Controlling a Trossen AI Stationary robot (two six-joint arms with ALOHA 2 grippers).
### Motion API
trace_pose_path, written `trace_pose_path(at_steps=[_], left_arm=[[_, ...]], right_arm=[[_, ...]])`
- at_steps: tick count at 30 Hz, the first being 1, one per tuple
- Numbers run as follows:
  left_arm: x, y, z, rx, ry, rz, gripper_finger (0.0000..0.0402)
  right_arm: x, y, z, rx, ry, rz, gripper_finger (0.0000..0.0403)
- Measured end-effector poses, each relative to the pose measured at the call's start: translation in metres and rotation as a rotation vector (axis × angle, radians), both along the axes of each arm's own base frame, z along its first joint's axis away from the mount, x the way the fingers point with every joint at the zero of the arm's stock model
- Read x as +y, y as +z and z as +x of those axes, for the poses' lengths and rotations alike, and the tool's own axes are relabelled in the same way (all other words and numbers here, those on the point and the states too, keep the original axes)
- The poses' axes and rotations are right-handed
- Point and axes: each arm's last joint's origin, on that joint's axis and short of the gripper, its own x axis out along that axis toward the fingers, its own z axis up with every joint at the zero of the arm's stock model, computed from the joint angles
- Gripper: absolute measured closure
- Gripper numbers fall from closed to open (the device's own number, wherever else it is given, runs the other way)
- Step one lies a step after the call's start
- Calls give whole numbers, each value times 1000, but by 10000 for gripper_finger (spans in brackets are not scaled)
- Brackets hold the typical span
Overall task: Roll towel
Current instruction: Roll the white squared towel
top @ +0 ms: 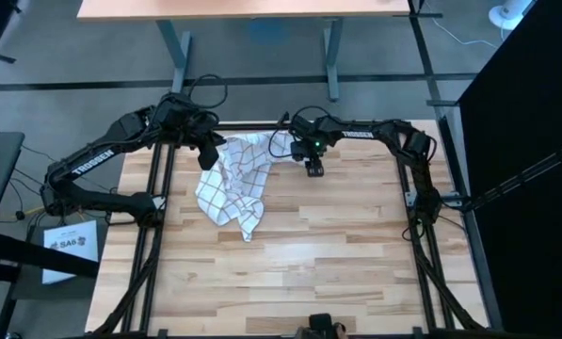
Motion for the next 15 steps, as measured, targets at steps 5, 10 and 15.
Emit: trace_pose_path(at_steps=[5,10,15], left_arm=[[-1,0,1,-3,-7,2,393],[-1,0,1,-2,-7,1,393],[-1,0,1,0,-7,0,393]], right_arm=[[-2,-8,-2,31,1,27,200],[4,-18,4,52,28,30,211],[8,-21,6,65,59,30,275]])
